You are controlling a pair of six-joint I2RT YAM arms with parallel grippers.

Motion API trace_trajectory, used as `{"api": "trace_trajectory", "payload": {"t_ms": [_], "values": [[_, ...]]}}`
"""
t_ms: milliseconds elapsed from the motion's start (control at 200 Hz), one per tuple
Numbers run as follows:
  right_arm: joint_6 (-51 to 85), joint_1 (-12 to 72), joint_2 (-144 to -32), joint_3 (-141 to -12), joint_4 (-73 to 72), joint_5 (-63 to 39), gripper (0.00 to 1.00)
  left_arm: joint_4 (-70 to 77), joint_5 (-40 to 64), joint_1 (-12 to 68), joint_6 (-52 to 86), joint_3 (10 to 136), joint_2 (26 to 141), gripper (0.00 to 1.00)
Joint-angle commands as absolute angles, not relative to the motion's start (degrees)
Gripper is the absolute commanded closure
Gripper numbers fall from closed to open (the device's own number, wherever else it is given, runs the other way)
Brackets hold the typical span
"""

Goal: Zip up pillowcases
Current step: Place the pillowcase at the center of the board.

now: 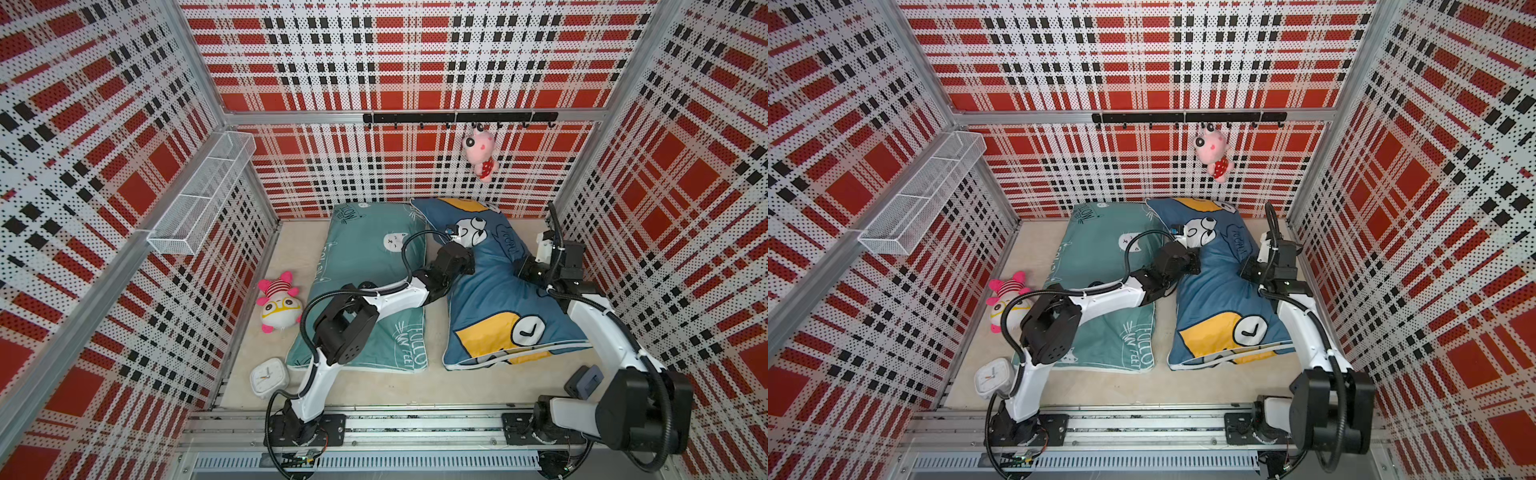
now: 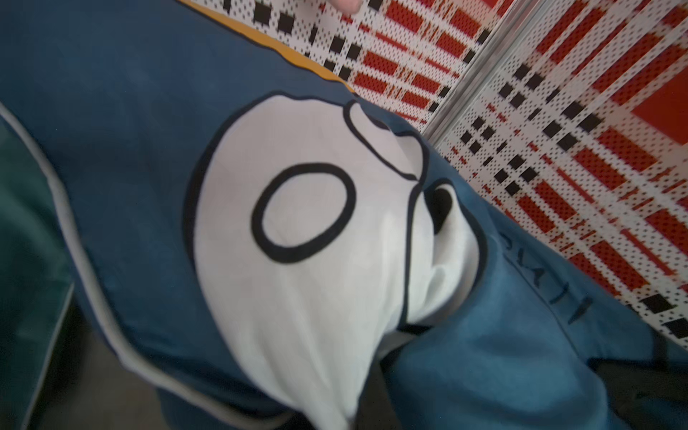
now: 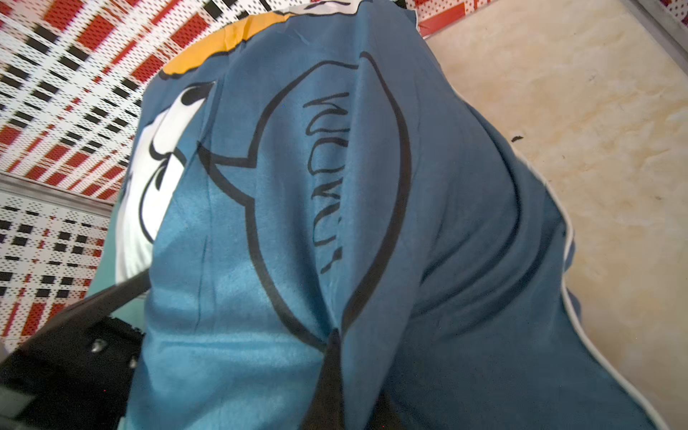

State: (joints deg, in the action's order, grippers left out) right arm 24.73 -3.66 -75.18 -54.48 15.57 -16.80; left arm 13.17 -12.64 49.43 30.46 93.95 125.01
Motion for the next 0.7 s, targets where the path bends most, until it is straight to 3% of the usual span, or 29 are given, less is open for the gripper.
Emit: {"api": "trace_trajectory", "payload": {"t_ms": [0,406,692], "values": [[20.7,-2.5,-78.9,-56.0,8.1,-27.7,1.00,17.1,-9.3,50.8,32.0,96.8,127.1,1.00],[36.2,1.5,-84.6,-45.6,-10.2,-28.2,1.00,15.0,-11.0,43.5,34.7,99.5,134.1,1.00],[37.4,6.0,-91.7,-49.4,-11.7,-34.3,1.00,15.2,-14.3,40.0,35.1,93.4,130.3,1.00]]}}
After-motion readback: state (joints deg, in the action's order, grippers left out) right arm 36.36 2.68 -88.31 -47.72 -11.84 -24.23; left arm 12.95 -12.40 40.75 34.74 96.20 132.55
